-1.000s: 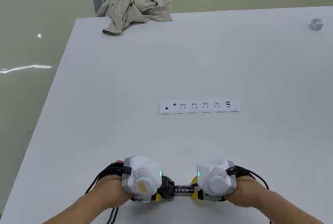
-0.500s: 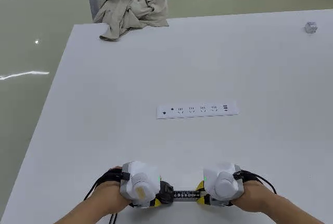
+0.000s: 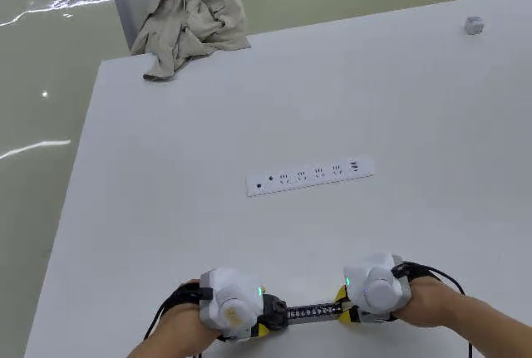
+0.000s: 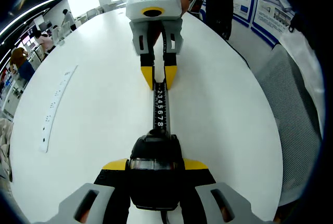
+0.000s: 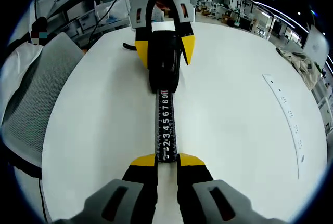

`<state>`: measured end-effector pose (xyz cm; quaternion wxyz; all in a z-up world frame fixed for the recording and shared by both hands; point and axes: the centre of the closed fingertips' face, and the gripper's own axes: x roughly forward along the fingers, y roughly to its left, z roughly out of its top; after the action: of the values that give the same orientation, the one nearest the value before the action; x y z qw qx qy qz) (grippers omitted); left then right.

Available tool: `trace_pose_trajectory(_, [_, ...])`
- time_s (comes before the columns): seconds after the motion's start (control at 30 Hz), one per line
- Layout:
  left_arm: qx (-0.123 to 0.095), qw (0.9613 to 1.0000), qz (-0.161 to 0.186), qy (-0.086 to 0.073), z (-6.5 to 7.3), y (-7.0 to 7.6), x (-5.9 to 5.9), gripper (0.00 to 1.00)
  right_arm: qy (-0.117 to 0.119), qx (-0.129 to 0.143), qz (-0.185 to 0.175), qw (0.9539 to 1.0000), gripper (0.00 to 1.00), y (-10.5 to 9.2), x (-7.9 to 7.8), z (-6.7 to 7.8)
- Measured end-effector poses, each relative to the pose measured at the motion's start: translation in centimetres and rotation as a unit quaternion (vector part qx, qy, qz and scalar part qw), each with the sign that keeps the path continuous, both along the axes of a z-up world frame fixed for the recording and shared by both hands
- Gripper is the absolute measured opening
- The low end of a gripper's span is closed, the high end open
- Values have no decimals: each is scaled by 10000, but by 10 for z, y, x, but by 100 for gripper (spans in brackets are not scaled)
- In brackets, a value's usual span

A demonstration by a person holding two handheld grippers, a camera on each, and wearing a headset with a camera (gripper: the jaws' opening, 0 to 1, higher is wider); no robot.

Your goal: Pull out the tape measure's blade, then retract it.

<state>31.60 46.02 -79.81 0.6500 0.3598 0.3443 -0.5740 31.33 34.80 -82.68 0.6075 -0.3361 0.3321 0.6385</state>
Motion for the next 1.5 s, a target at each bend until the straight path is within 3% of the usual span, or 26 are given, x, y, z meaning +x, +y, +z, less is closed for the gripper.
trace_pose_trajectory(1.5, [19,10000,-35,19,-2,0,0,34,-1,-226,-201,9995,12,-72,4,0])
